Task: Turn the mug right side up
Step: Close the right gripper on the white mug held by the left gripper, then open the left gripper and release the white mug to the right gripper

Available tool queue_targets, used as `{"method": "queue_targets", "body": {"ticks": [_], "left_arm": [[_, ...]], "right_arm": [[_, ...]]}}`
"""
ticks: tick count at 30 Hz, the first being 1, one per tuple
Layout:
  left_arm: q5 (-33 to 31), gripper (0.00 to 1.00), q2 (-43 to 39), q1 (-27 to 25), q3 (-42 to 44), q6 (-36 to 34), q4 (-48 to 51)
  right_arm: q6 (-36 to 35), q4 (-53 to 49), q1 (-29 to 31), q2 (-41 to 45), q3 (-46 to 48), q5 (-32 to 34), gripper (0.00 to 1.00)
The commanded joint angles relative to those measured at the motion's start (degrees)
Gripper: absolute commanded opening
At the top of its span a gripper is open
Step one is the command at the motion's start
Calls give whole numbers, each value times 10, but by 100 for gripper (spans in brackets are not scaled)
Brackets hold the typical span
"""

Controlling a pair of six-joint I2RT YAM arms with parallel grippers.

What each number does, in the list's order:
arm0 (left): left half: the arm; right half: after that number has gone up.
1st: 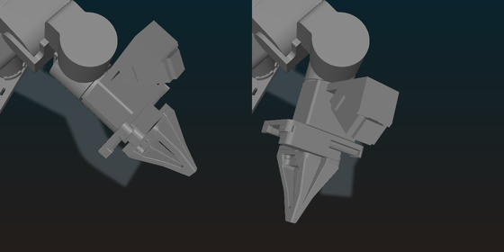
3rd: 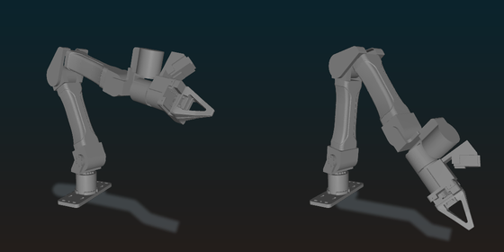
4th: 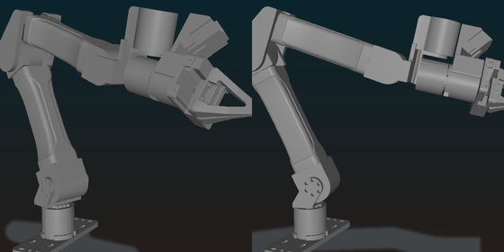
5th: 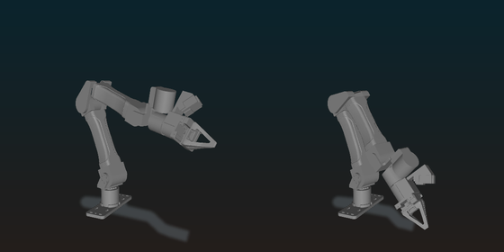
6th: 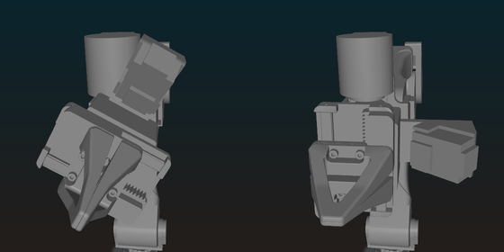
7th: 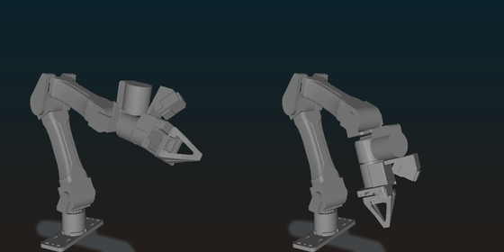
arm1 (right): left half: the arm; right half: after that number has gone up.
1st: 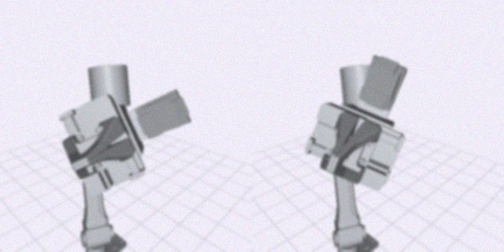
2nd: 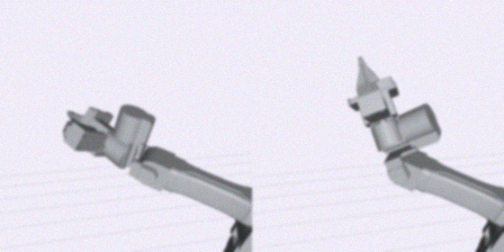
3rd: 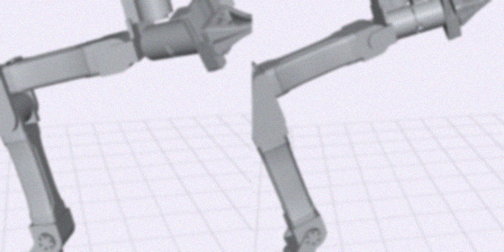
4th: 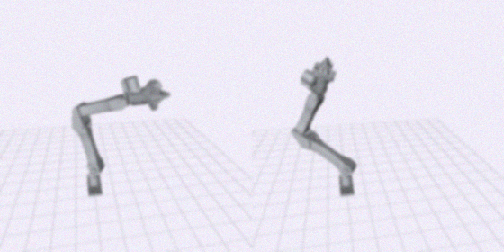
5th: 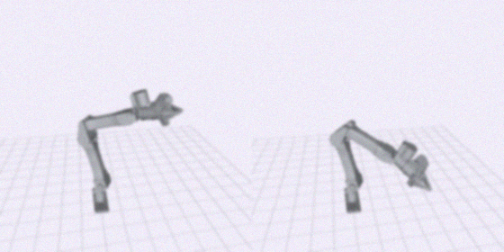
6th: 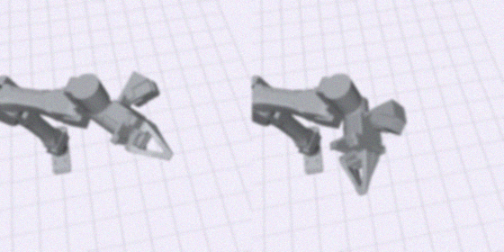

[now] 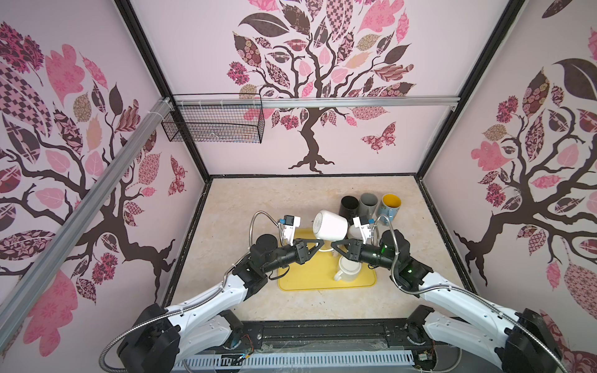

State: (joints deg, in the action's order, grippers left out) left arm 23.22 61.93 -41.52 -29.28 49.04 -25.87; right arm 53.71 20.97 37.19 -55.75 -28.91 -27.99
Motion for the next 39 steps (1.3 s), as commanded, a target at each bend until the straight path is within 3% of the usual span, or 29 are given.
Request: {"method": "queue_targets", "body": {"ticks": [1, 9, 14, 21, 30, 34, 39], "left_arm": [[-74, 0, 30, 24, 5, -28, 95], [-60, 0, 47, 24, 10, -23, 63], [-15, 0, 64, 35, 28, 31, -35], [58, 0, 119, 38, 47, 136, -226], [40, 0, 56, 40, 40, 127, -174], [37, 0, 20, 40, 15, 100, -97], [2, 0, -29, 42, -34, 52, 60]], "right_arm": [[-12, 137, 8, 30, -83, -65, 0], [-17, 139, 8, 34, -94, -76, 0], [-17, 162, 9, 33, -92, -88, 23], [-18, 196, 9, 23, -94, -94, 29], [-29, 179, 9, 7, -103, -84, 31], [-66, 90, 9, 6, -125, -51, 32], [-155, -56, 28, 21, -156, 39, 43]]}}
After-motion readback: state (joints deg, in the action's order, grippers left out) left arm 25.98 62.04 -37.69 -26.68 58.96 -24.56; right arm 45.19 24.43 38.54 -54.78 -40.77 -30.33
